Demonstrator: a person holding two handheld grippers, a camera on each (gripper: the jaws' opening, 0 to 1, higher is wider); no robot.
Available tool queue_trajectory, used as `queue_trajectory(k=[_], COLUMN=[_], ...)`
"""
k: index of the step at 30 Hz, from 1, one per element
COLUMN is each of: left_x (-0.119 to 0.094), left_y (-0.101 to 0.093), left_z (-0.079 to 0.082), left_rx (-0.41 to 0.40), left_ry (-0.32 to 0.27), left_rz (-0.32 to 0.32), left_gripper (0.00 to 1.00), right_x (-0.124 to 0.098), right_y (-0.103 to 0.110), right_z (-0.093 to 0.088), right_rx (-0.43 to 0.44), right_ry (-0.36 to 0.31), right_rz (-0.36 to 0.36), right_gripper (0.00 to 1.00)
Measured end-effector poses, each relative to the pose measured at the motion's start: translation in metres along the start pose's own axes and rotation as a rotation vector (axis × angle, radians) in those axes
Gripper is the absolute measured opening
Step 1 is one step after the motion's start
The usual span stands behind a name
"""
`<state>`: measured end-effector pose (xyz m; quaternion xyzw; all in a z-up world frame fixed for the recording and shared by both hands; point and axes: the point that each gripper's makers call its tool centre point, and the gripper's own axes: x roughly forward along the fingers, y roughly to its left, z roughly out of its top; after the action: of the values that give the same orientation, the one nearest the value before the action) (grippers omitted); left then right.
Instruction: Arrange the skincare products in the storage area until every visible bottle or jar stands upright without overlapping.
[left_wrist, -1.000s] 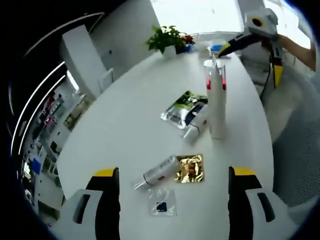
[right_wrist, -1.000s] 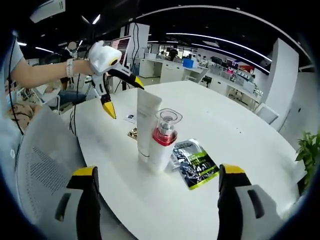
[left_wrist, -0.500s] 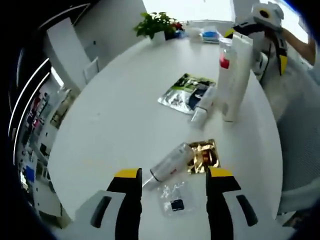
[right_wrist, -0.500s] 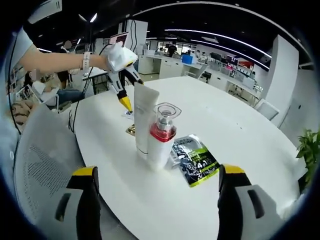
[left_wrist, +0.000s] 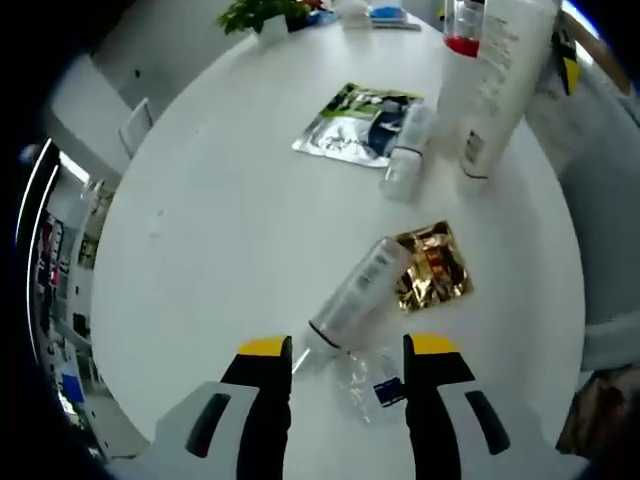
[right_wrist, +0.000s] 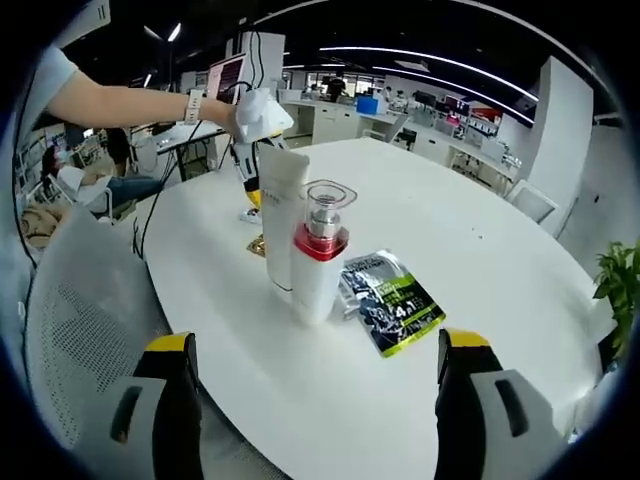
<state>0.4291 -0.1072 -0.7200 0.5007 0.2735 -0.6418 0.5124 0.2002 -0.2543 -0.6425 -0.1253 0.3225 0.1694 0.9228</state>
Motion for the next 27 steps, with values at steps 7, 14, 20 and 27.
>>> queue_trajectory(k=[7,14,20,27], left_x=[0.013,0.022,0.027,0.033], left_y=[-0.001,-0.003,-0.005,-0.011], left_z=[0.000,0.003,0.001,0.001], left_rx=[0.051,0.083,0.103,0.120], left_ry=[0.031,0.038,0.060,0.082], left_rz=[-0.059,-0.097,-0.131,-0.198], left_gripper=[0.37,0.32,0.29,0.23], right_x=[0.002,0.006,0.006,0.006], right_y=[0.002,0.004,0.002,0.001], right_z=[0.000,-0.003,-0.003,-0.004], right_rx=[-0.002,0.014,0.023,0.031], right_ry=[0.009,0.020,0.022,0.024], right_rz=[0.012,0.021,0.017,0.015], right_gripper=[1.00,1.00,1.00,0.98])
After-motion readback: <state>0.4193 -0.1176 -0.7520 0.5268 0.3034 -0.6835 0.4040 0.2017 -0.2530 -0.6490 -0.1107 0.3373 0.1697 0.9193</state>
